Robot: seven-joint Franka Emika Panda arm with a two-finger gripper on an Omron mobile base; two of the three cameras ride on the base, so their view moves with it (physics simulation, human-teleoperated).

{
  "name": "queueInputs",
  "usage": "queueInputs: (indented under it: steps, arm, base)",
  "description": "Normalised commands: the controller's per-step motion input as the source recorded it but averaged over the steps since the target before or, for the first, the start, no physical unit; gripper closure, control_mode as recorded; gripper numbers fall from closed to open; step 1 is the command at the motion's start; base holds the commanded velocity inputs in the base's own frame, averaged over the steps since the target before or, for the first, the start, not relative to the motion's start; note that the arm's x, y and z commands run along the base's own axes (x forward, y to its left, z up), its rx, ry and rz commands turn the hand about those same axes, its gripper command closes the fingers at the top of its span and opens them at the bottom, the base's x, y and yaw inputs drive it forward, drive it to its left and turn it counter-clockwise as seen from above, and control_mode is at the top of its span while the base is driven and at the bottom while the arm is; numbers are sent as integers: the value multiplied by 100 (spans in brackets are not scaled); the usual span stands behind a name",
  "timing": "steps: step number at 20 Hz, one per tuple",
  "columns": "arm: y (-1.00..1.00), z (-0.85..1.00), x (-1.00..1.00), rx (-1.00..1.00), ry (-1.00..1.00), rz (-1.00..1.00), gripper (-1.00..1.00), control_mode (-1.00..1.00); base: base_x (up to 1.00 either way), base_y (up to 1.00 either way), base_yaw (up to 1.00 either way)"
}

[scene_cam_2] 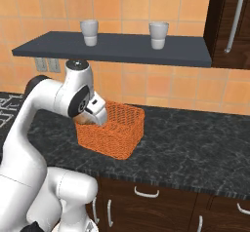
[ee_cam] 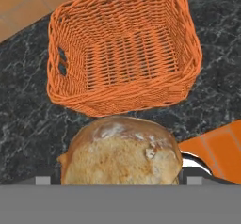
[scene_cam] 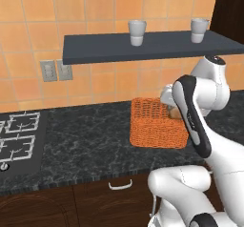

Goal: Open the cabinet, pick up the bread from the cabinet and place it in the basket. Then move the basket to the dining counter.

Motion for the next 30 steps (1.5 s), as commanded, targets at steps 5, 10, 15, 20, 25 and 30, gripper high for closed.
queueInputs:
  steps: [5,10,15,20,25,30]
  arm:
    - [2,-48,35,-4,-12,-6,100,-100]
    - [0,-8,95,-1,-2,-2,100,-100]
    - [-2,-11,85,0,0,-2,100,-100]
    - [-2,-38,50,0,8,-5,100,-100]
    - [-2,-57,33,0,8,0,100,-100]
    - [-6,-34,40,0,0,0,100,-100]
  base:
    - [0,0,0]
    - [0,0,0]
    - [0,0,0]
    - [0,0,0]
    - [0,0,0]
    - [0,0,0]
